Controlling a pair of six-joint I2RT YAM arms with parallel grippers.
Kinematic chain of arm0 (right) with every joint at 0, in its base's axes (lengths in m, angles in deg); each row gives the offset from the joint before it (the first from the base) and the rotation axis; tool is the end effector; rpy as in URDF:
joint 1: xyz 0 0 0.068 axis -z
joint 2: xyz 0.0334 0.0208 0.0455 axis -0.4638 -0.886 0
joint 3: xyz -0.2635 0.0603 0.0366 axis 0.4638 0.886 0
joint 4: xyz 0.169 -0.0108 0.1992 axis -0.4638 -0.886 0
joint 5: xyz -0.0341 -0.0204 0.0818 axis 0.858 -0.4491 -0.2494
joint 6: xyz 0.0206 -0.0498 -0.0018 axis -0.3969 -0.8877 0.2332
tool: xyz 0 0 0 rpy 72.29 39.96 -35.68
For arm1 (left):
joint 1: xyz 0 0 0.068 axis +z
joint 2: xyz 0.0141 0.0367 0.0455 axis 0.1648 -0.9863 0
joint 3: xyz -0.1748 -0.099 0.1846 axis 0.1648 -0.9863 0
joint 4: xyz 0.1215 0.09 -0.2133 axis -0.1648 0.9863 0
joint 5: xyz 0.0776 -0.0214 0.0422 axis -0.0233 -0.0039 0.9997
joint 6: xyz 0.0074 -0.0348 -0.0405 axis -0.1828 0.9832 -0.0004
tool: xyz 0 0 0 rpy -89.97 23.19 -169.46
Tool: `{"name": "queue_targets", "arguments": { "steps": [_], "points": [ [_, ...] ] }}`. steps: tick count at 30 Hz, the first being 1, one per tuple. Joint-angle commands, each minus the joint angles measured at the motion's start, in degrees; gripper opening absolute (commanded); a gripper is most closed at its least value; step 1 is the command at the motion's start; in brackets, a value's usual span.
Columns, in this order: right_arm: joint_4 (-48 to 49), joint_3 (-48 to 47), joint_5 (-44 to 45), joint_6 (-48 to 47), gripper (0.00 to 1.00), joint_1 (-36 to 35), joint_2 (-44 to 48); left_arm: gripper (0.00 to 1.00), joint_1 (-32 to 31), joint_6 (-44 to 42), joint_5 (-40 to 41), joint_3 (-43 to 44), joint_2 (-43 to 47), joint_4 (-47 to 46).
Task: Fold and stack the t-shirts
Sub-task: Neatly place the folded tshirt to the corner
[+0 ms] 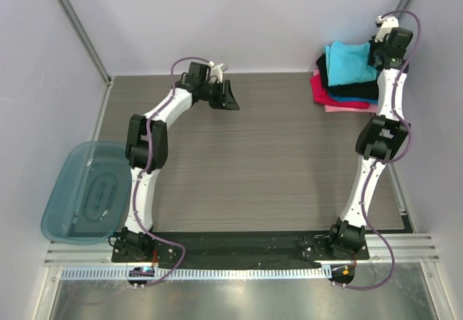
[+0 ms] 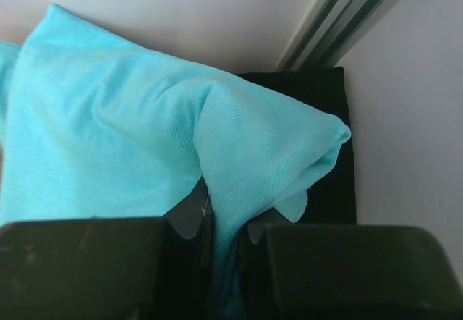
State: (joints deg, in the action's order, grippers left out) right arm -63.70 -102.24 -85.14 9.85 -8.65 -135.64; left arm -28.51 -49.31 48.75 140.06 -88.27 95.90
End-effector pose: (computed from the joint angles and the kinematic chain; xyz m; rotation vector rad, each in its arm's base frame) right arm 0.5436 -0.1810 0.3111 -0.0650 1.9495 -0.2580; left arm 0.4877 -0.1926 0.2129 0.3778 2.3376 -1.1414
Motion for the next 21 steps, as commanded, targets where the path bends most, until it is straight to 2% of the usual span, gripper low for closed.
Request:
{"name": "queue_targets", "arguments": {
  "steps": [1, 3, 5, 6, 8, 9, 12, 15, 20, 21],
  "points": [
    [8.08, -2.73, 4.06, -1.22, 0.01, 0.18, -0.08, 0.44, -0.22, -0.92, -0.49, 0.89, 0.45, -0.55],
    [9.92, -2.64, 5.38, -2.09, 0.04, 0.00, -0.35, 0.44, -0.31, -1.01, -0.31, 0.89, 0.63, -0.46],
    [11.77, -1.59, 8.81, -2.62, 0.13, -0.35, 0.00, 0.45, -0.40, -1.01, -0.05, 0.98, 0.54, -0.37],
    [13.35, -1.24, 10.99, -4.02, 0.33, -0.44, 0.35, 0.45, -0.40, -1.01, 0.13, 0.90, 0.54, -0.29],
    [14.94, 0.43, 13.90, -6.04, 0.55, -1.57, 2.27, 0.45, -0.49, -1.01, 0.13, 1.16, 0.54, -0.37],
    [16.68, 2.09, 14.35, -8.14, 0.71, -2.02, 3.24, 0.46, -0.66, -1.01, 0.13, 1.25, 0.63, -0.29],
    [22.21, 6.13, 17.08, -9.92, 0.75, -4.04, 9.03, 0.47, -0.75, -0.92, 0.13, 1.16, 0.63, -0.46],
    [23.12, 9.83, 15.86, -9.40, 0.76, -5.79, 13.17, 0.47, -0.75, -0.66, -0.22, 1.16, 0.89, -0.37],
    [21.01, 13.96, 9.97, 2.08, 0.76, -6.41, 16.96, 0.47, -0.49, -1.01, 0.21, 1.16, 1.94, 0.50],
    [19.01, 14.66, 5.52, 4.38, 0.76, -6.33, 17.66, 0.47, -0.40, -2.31, 1.00, 1.33, 2.38, 1.03]
  ]
}}
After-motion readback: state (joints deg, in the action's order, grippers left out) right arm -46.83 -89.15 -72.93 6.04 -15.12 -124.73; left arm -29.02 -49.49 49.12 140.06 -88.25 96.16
